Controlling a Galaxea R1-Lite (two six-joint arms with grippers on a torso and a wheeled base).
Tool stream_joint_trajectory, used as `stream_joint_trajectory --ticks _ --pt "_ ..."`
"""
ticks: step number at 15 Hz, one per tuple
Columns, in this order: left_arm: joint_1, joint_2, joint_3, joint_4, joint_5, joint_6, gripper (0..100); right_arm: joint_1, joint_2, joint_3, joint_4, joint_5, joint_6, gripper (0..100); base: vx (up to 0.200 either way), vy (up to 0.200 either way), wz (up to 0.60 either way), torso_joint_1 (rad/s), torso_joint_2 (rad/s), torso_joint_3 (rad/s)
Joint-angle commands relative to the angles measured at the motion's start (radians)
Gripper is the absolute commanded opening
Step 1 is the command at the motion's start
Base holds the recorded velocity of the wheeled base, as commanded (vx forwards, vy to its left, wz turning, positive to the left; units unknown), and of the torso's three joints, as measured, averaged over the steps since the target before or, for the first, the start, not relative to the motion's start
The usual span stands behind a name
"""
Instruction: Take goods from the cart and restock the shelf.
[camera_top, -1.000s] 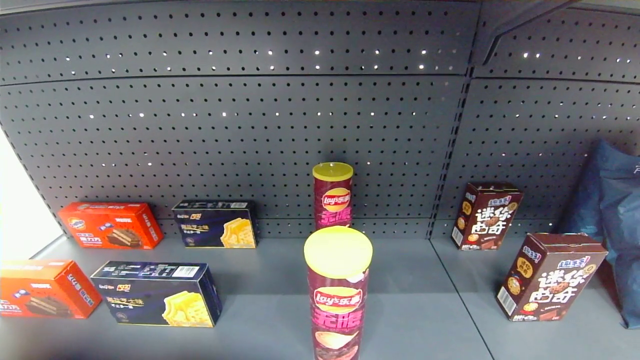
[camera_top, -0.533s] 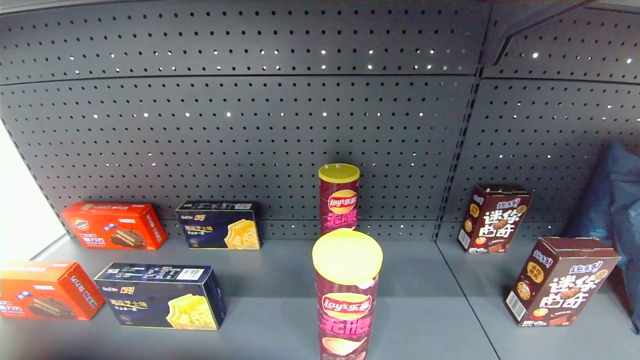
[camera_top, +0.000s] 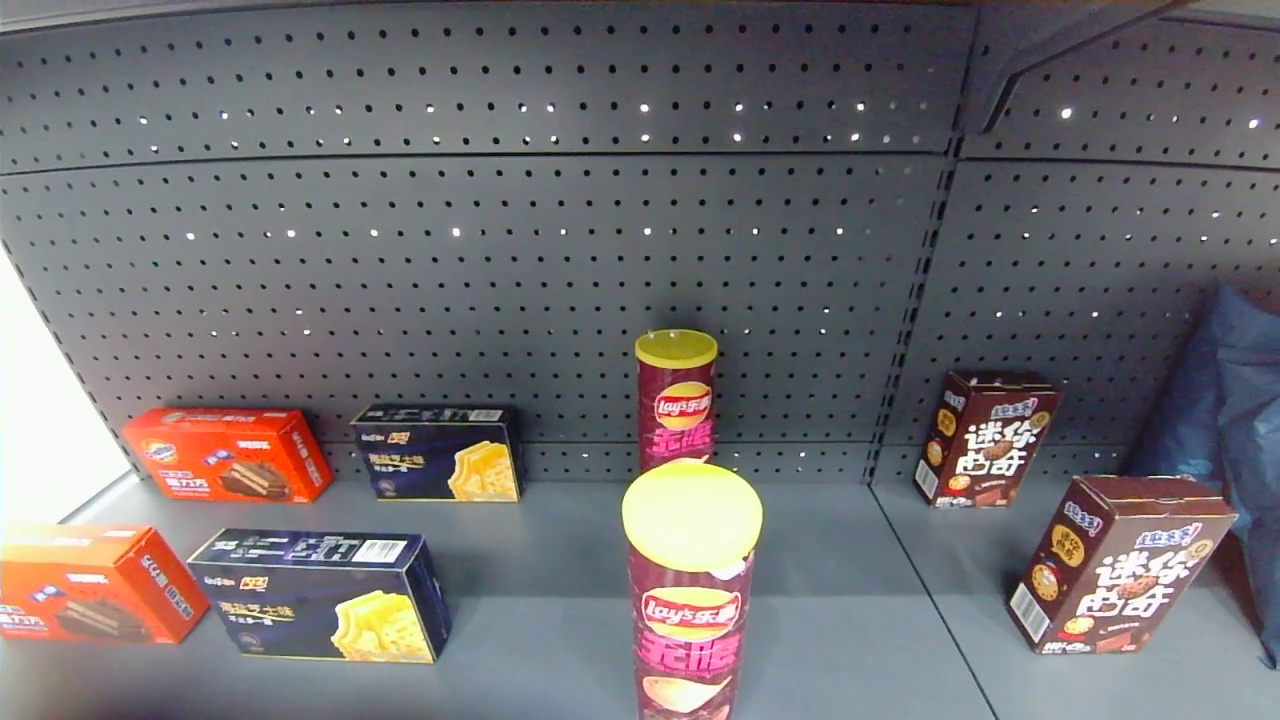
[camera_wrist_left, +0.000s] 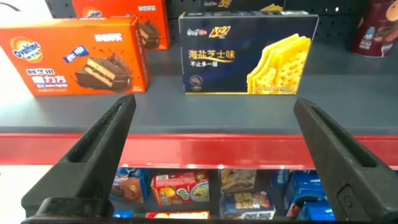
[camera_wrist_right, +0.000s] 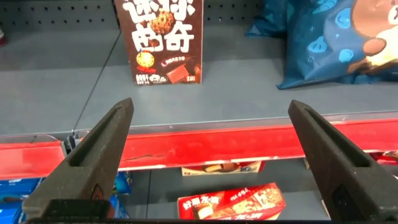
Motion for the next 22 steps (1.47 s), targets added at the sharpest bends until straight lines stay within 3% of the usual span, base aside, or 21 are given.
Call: stream_joint_trajectory --ticks 1,15,17,22 --pt "0.0 0.002 0.001 0.0 0.0 -0.001 100 0.0 0.002 0.0 0.0 0.002 -0.001 100 0.0 0.0 0.0 0.0 0.0 0.0" --pt "0.0 0.002 0.001 0.0 -0.003 0.003 100 0.0 0.002 0.0 0.0 0.0 -0.001 100 -0.029 0.0 0.0 0.0 0.0 0.0" --pt "0.0 0.002 0.001 0.0 -0.001 0.003 100 0.0 0.002 0.0 0.0 0.0 -0.001 100 0.0 0.2 0.0 0.007 0.0 0.0" --pt "0.0 0.002 0.001 0.0 -0.001 0.003 100 0.0 0.002 0.0 0.0 0.0 -0.001 100 0.0 0.0 0.0 0.0 0.0 0.0"
